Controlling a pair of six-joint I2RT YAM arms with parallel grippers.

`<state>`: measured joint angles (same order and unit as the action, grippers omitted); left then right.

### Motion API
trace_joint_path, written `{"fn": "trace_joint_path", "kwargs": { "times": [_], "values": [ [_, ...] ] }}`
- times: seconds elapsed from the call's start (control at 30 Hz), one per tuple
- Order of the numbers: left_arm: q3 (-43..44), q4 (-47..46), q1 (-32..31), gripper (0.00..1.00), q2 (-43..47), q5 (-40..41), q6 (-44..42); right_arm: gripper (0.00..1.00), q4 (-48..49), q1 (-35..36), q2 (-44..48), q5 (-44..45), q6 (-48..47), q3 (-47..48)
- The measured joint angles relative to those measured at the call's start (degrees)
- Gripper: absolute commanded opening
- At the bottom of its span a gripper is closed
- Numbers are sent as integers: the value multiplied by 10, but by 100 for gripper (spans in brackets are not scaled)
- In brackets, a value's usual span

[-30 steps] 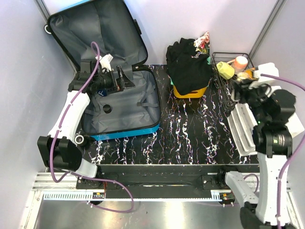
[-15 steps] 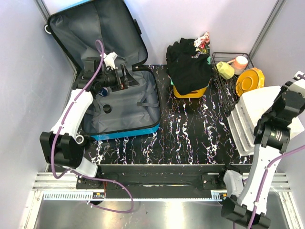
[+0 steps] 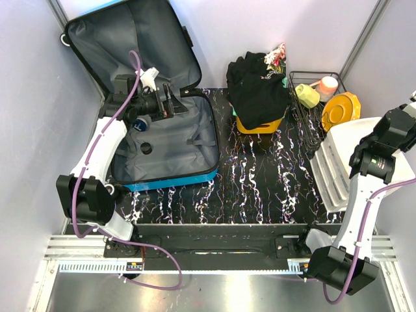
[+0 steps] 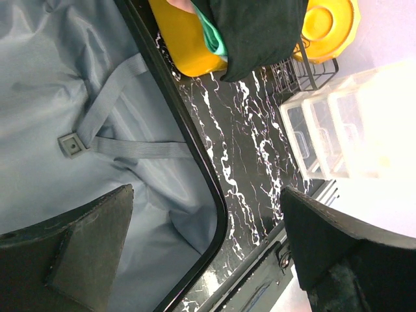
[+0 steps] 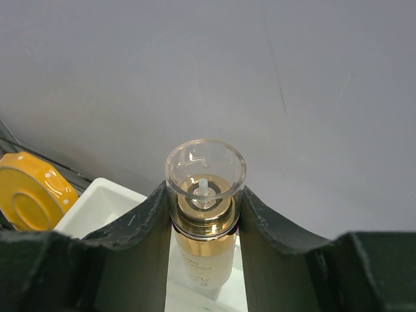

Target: Open, take out, and arrange the luggage

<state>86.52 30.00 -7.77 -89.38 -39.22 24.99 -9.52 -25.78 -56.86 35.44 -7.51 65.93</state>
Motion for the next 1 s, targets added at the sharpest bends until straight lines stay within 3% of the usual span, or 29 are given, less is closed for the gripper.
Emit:
{"fn": "trace_joint_path", "kwargs": {
  "times": [0.27,0.47,0.5,0.53,0.63,0.67,0.73,0.77,0.87,1.0],
  "values": [
    [0,1,28,99,-2,0,0,0,13,-7,-11,0,26,-34],
    [2,5,37,99,-12,-1,-2,9,31,-11,-18,-2,33,-66],
    [2,8,40,99,-14,-2,-2,14,35,-12,-18,-2,33,-74],
    [2,12,43,99,-16,-3,-2,32,41,-12,-18,-4,34,-80],
    [2,21,57,99,-19,-2,-7,55,51,-13,-18,-7,34,-97],
    [2,23,62,99,-19,0,-11,68,52,-13,-18,-7,35,-98],
    [2,29,70,99,-19,2,-23,77,57,-13,-17,-11,36,-98],
    [2,34,76,99,-19,3,-29,87,59,-13,-14,-14,37,-97],
    [18,64,97,99,-30,0,-58,99,50,-13,-4,-33,40,-82],
    [34,81,129,99,-41,2,-99,100,21,-13,6,-79,42,-21]
  ]
}}
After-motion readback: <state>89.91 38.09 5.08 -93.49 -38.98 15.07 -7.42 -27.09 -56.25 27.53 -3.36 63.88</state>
